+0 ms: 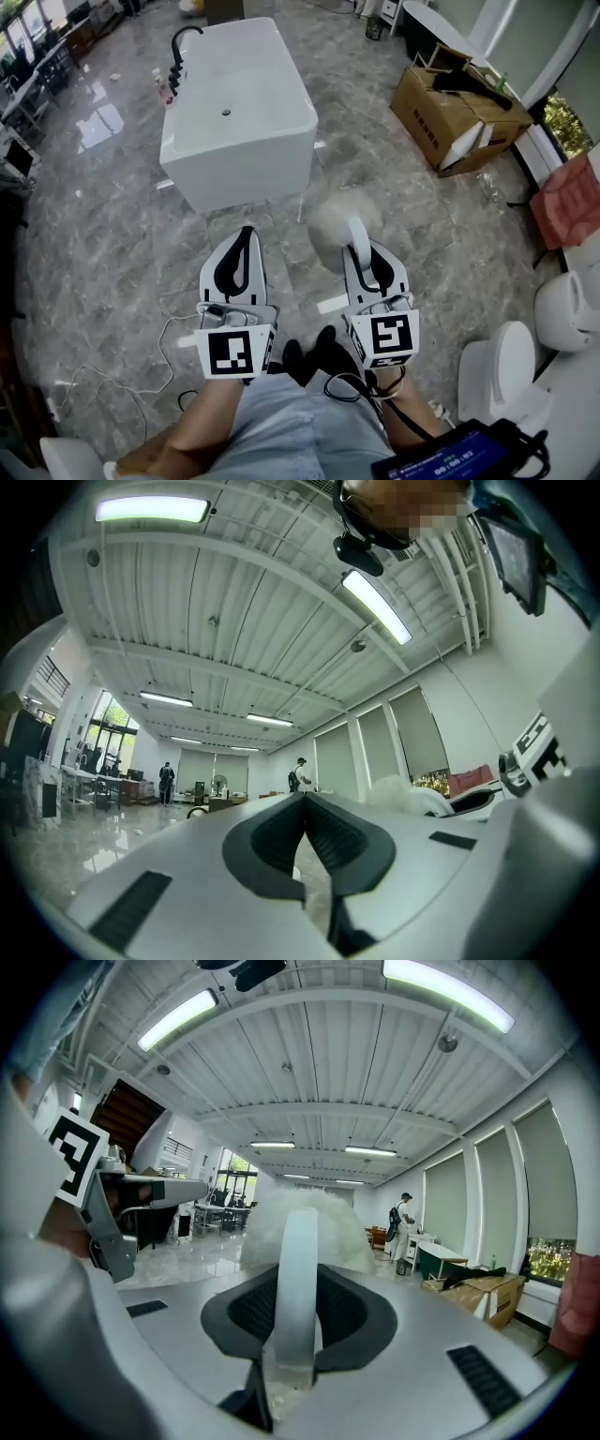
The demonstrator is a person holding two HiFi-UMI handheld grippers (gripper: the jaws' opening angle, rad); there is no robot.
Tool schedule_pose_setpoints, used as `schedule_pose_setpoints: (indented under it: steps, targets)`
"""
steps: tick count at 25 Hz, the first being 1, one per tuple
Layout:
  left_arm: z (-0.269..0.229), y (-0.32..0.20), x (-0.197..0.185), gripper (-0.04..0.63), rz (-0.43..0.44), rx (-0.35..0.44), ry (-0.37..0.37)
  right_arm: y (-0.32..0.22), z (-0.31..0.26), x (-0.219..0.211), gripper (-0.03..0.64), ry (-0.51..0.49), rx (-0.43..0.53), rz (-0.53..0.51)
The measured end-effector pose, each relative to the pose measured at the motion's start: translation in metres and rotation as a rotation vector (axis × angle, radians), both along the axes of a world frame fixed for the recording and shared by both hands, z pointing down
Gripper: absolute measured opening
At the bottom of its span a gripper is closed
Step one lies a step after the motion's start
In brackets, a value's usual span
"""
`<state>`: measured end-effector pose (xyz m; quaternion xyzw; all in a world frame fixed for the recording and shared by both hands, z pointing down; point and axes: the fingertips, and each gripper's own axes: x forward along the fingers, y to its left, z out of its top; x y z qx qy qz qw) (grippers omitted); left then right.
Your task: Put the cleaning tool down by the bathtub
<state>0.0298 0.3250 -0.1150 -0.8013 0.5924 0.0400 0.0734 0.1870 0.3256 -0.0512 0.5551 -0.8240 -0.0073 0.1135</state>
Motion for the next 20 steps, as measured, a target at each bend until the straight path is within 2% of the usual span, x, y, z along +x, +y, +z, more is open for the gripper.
schedule_pose_setpoints:
  steps: [9,20]
  targets:
    - [0.018,-0.061,0.035,0.014,0.02,-0.027,-0.036,-0.058,0.022,0.03,0.098,-0.036,-0.025,0.015]
    - [0.034,-0.209,0.094,0.014,0.008,-0.073,-0.102,-0.209,0.044,0.084,0.098,-0.064,-0.064,-0.031]
